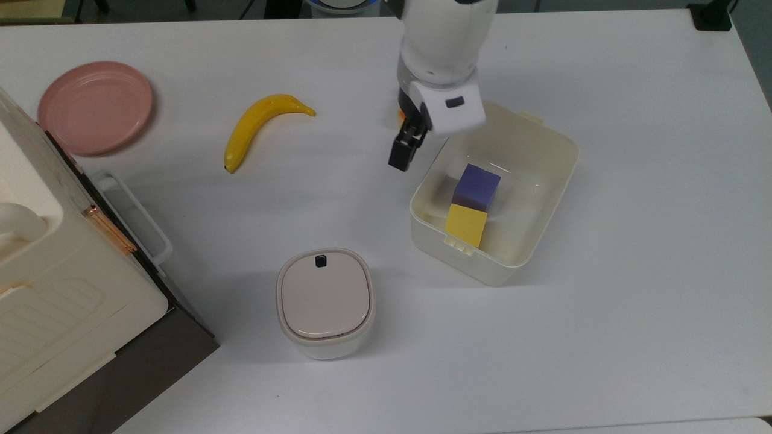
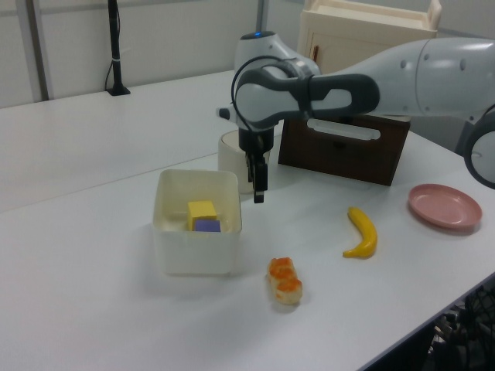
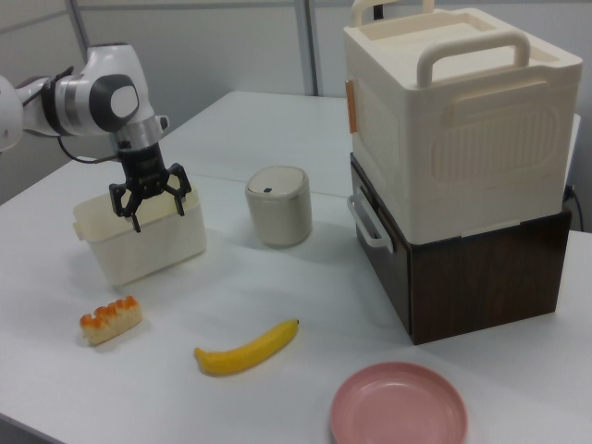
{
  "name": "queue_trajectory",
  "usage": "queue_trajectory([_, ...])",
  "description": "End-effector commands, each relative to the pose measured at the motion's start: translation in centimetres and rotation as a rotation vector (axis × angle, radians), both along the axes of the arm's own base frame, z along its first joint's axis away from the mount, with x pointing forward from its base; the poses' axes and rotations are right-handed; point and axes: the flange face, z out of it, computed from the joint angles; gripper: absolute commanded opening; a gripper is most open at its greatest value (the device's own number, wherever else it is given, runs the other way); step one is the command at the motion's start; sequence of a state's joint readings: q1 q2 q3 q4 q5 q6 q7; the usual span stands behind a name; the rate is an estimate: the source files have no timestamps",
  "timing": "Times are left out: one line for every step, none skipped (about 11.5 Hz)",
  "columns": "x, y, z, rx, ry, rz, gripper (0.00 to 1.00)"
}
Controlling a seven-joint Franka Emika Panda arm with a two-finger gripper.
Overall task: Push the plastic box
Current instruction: 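Lower the gripper against the box rim and push the box away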
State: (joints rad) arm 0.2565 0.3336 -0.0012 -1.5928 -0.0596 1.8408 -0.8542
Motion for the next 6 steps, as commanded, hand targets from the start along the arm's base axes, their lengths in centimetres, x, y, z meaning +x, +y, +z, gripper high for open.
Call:
queue_trajectory([0.0, 2.5, -1.9, -0.020, -0.027, 0.038, 1.00])
queue_trajectory([0.3, 3.2, -2.7, -0.025, -0.041, 0.034, 1.00])
queue_trajectory([0.3, 4.2, -3.5, -0.034, -0.049, 0.038, 1.00])
queue_trajectory([0.4, 4.8, -3.9, -0.037, -0.056, 0.033, 1.00])
queue_trajectory([0.4, 5.2, -4.2, -0.038, -0.055, 0.026, 1.00])
queue_trajectory([0.4, 6.4, -3.8, -0.035, -0.068, 0.023, 1.00])
